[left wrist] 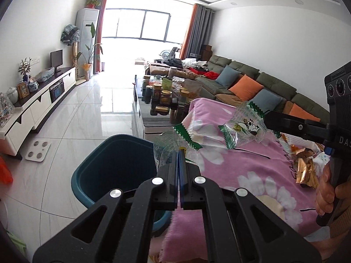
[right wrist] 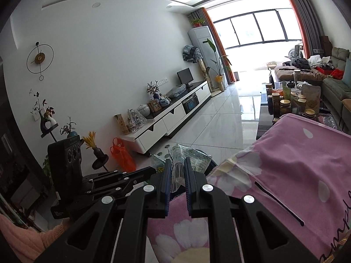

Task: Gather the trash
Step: 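Carry the wrapper over the teal wastebasket and open the left gripper, then return the left gripper to the table toward the gold wrappers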

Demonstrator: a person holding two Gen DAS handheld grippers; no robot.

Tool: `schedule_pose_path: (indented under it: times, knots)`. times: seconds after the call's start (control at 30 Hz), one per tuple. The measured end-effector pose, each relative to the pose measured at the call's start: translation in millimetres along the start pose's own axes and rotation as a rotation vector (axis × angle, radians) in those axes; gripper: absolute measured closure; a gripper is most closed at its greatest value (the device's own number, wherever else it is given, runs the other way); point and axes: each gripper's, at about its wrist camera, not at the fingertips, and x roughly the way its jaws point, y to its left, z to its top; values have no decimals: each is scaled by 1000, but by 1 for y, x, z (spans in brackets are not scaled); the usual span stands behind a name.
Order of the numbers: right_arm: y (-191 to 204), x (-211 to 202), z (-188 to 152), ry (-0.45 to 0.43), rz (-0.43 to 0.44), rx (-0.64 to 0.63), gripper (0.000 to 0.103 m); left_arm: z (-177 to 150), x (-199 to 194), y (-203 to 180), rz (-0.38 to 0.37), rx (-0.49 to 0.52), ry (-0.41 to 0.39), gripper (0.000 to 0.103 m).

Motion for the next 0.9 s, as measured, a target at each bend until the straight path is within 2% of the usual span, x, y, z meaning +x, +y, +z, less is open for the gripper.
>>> schedule_pose_path:
  times: [0.27, 0.57, 0.7, 0.9]
  knots:
    - [-1, 73, 3, 118, 53, 36, 92, -6, 24, 50, 78, -42, 58, 102]
    - [-14, 132, -4, 249, 29, 106, 89, -16, 67, 76, 98, -98, 129, 100]
    - [-15, 139, -3, 258, 14, 117, 79, -18, 87, 78, 100, -120, 158, 84]
    - [-15, 123, -1, 224, 6, 114, 75, -19, 90, 70, 98, -128, 150, 75]
